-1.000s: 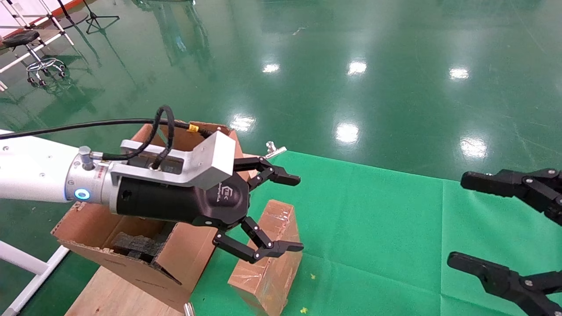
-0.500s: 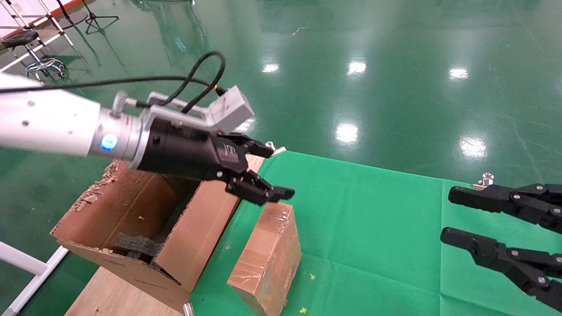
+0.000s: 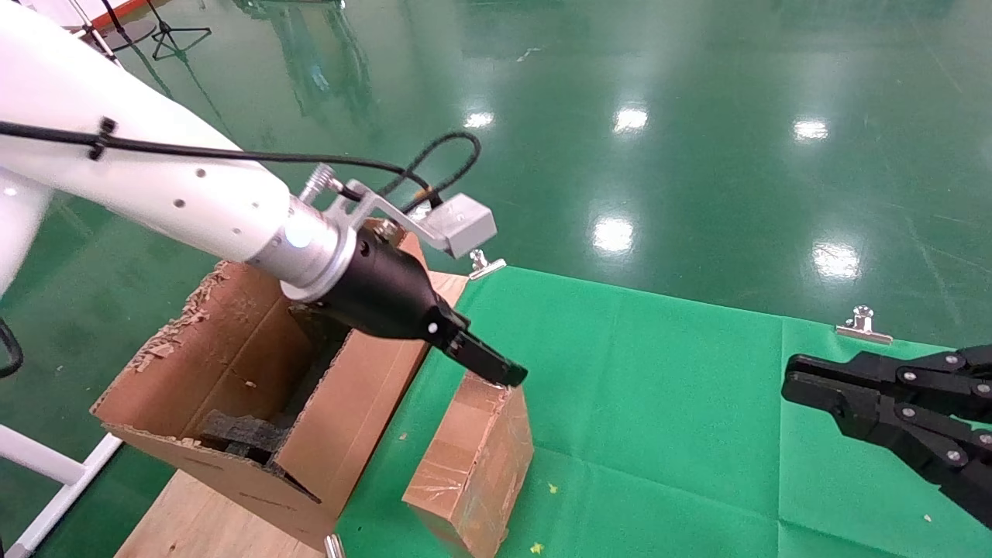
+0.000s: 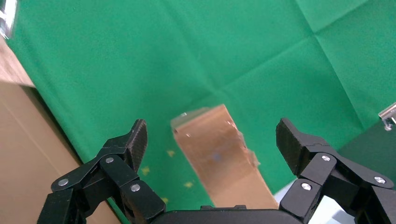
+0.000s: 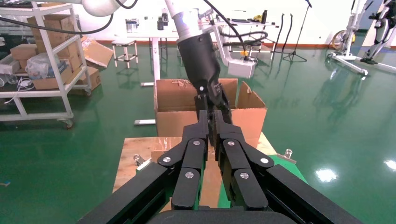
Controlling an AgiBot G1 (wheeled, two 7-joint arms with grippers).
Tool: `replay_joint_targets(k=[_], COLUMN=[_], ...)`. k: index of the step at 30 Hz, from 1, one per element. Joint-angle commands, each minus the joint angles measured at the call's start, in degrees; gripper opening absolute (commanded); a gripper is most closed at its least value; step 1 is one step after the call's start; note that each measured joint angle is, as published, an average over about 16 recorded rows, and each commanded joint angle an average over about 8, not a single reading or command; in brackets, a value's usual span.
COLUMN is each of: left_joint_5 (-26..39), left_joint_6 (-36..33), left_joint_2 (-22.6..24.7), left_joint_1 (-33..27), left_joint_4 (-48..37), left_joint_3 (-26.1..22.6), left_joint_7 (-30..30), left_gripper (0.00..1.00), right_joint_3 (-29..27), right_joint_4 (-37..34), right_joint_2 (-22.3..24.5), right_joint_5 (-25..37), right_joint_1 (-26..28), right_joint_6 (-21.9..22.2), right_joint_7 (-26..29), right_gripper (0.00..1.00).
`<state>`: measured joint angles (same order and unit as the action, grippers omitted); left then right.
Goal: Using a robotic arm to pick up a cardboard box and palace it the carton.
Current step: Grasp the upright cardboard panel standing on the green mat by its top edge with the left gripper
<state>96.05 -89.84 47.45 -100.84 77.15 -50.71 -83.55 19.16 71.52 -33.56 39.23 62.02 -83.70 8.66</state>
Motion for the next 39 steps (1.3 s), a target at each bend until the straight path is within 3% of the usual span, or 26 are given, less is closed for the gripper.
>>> replay_joint_targets(k=[1, 10, 21, 23, 24, 29, 31, 32, 39], left_joint_5=[-0.45, -1.21, 0.25, 0.45, 0.46, 0.43, 0.42, 0.42, 0.4], left_joint_6=[0.07, 0.89, 1.91, 1.83, 1.82, 1.74, 1.74, 1.74, 1.74], left_joint_2=[0.42, 1.24, 3.05, 3.39, 3.52, 3.72, 3.67, 3.64, 3.47], left_joint_1=[-0.46, -0.98, -1.84, -2.04, -2.09, -2.19, -2.19, -2.19, -2.14], left_joint_4=[0.06, 0.04, -0.13, -0.19, -0.23, -0.31, -0.31, -0.3, -0.26], left_joint_3=[-1.94, -8.38, -12.1, -12.61, -12.78, -13.12, -13.03, -12.98, -12.68], left_joint_7=[-2.78, -7.66, -8.12, -7.99, -7.94, -7.87, -7.88, -7.88, -7.92], left_gripper=[1.0, 1.0, 1.0, 1.0, 0.94, 0.31, 0.06, 0.0, 0.0], right_joint_3=[0.0, 0.0, 0.01, 0.0, 0.0, 0.0, 0.0, 0.0, 0.0], right_joint_4=[0.0, 0.0, 0.0, -0.01, -0.01, -0.01, -0.01, -0.01, -0.01], right_joint_2=[0.0, 0.0, 0.0, 0.01, 0.01, 0.01, 0.01, 0.01, 0.01], right_joint_5=[0.0, 0.0, -0.01, -0.01, -0.01, -0.02, -0.02, -0.02, -0.02], right_joint_1=[0.0, 0.0, 0.0, -0.01, -0.01, -0.02, -0.01, -0.01, -0.01], right_joint_6=[0.0, 0.0, 0.01, 0.01, 0.01, 0.02, 0.02, 0.02, 0.02], right_joint_7=[0.0, 0.0, 0.0, 0.0, 0.0, 0.0, -0.01, -0.01, -0.01], right_gripper=[0.0, 0.0, 0.0, 0.07, 0.19, 0.81, 0.99, 1.0, 1.0])
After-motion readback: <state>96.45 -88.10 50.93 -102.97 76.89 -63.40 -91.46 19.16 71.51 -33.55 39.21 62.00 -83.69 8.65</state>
